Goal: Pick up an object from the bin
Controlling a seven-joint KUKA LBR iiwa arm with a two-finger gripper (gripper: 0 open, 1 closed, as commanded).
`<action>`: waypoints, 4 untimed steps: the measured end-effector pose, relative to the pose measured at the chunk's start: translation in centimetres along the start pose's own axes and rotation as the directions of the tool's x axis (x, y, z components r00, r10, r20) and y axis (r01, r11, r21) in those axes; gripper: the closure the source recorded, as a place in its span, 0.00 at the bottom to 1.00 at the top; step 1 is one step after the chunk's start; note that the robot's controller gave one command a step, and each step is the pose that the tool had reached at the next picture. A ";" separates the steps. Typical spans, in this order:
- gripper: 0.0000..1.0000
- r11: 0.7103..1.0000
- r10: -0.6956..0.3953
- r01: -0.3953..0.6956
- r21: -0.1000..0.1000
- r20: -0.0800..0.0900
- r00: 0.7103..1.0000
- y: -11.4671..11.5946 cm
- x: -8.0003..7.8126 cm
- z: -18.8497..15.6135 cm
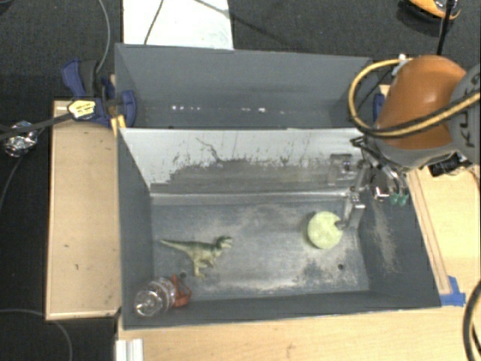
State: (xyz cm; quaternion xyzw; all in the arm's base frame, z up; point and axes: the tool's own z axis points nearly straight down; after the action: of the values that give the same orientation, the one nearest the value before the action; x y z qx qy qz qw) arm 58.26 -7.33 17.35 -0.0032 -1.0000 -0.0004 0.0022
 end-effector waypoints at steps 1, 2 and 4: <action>0.00 1.000 -0.002 0.002 0.001 0.008 1.000 0.0 -0.1 -0.5; 0.00 0.998 -0.058 0.058 0.002 0.014 0.998 0.0 -0.1 3.4; 1.00 1.000 0.020 -0.020 0.001 0.008 1.000 -1.3 -0.4 10.1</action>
Offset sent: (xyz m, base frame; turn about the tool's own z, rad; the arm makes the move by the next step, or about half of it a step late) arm -0.0065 -0.0012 -0.0902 -0.1219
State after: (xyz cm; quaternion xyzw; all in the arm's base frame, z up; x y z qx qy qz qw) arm 58.61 -8.59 7.28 -0.0132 -0.9999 0.0000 -0.0016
